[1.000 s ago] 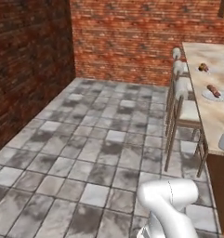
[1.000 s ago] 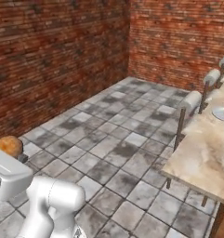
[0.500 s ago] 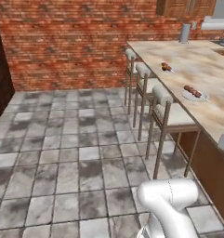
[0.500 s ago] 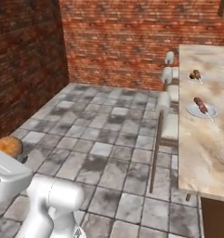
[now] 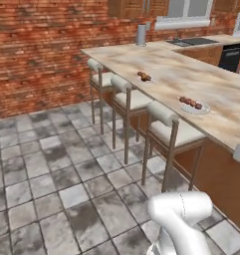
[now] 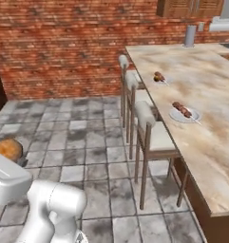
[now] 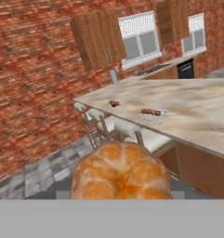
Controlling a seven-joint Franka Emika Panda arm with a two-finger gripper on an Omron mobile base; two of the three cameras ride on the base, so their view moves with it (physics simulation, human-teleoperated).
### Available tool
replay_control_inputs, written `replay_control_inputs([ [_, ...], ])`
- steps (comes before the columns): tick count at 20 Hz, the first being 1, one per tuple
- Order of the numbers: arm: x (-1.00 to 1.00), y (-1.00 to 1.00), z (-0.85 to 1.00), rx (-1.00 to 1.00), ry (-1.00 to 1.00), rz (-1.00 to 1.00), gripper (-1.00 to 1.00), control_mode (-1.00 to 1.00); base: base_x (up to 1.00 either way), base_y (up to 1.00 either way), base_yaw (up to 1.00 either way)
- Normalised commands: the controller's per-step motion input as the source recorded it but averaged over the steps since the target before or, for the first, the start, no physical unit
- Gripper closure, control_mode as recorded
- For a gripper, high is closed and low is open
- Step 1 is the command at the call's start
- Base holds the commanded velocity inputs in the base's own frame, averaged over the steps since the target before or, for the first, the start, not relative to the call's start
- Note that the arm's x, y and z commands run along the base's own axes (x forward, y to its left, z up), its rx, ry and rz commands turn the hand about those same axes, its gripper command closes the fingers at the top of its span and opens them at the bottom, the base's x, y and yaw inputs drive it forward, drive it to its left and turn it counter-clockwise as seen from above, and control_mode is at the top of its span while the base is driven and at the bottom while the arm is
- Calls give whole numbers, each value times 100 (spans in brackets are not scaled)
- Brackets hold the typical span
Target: Pick up the mango and tangerine from the fridge and place one fruit on each plate on the dining counter.
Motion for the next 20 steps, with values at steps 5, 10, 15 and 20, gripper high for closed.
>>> replay_control_inputs([
  [5, 0, 0, 0, 0, 0, 0, 100, 100, 86, 73, -60],
  [10, 0, 0, 0, 0, 0, 0, 100, 100, 91, 69, -60],
  [15, 0, 0, 0, 0, 0, 0, 100, 100, 84, 65, -64],
  [20, 0, 0, 0, 0, 0, 0, 100, 100, 58, 70, -65],
])
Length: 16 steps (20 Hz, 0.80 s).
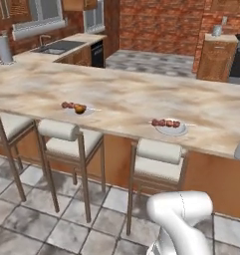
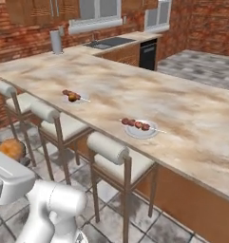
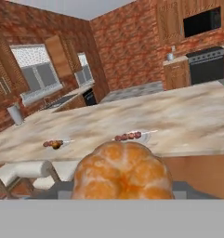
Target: Pick up the mango and tangerine from the fridge and place one fruit on each plate on the dining counter.
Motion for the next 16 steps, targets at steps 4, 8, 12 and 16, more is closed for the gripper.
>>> replay_control_inputs([
  [4, 0, 0, 0, 0, 0, 0, 100, 100, 70, 62, -64],
  [8, 0, 0, 0, 0, 0, 0, 100, 100, 83, 50, -59],
  [12, 0, 0, 0, 0, 0, 0, 100, 100, 92, 45, -52],
  [16, 0, 0, 0, 0, 0, 0, 100, 100, 99, 35, -42],
])
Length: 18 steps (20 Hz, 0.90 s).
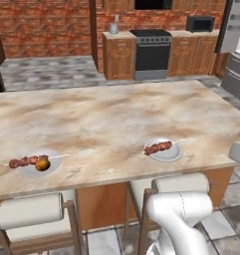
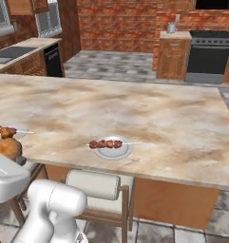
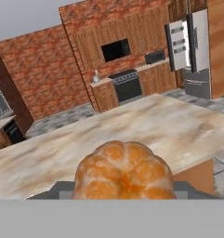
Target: Pick up the mango and tangerine from the fridge and place one fruit on each plate on the dining counter.
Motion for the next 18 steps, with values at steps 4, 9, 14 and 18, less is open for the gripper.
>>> replay_control_inputs([
  [4, 0, 0, 0, 0, 0, 0, 100, 100, 100, 19, -30],
  [9, 80, 2, -2, 3, 21, -14, 100, -100, 20, 2, -5],
  [14, 100, 0, -13, 7, 43, -2, 100, -100, 0, 0, 0],
  [18, 99, -1, -40, 5, 49, 1, 100, -100, 0, 0, 0],
])
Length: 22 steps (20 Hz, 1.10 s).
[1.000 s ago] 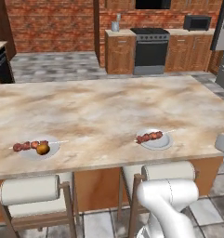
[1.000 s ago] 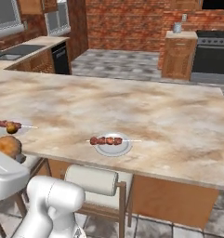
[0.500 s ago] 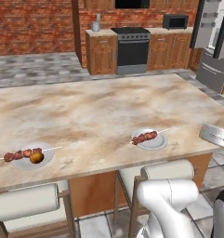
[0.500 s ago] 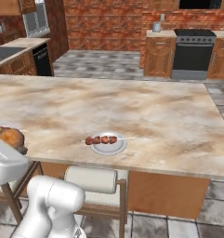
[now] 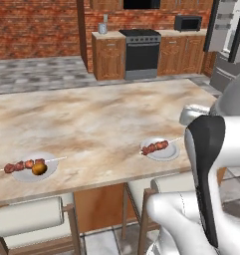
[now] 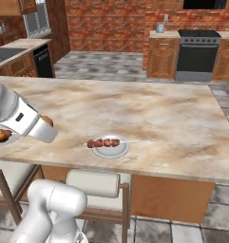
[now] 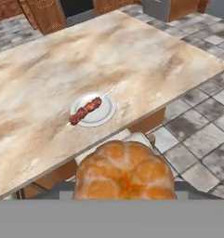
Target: Pick up the mango and tangerine from the fridge and place one fruit on each plate on the dining counter.
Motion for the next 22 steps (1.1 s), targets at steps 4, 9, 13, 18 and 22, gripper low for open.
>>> replay_control_inputs([
  [4, 85, -4, -57, 4, 49, 6, 100, -100, 0, 0, 0],
  [9, 67, -17, -57, 6, 38, 6, 100, -100, 0, 0, 0],
  [13, 49, -31, -51, 7, 27, 4, 100, -100, 0, 0, 0],
  [18, 39, -31, -48, 4, 11, 1, 100, -100, 0, 0, 0],
  [22, 31, -13, -45, 0, 0, 0, 100, -100, 0, 0, 0],
])
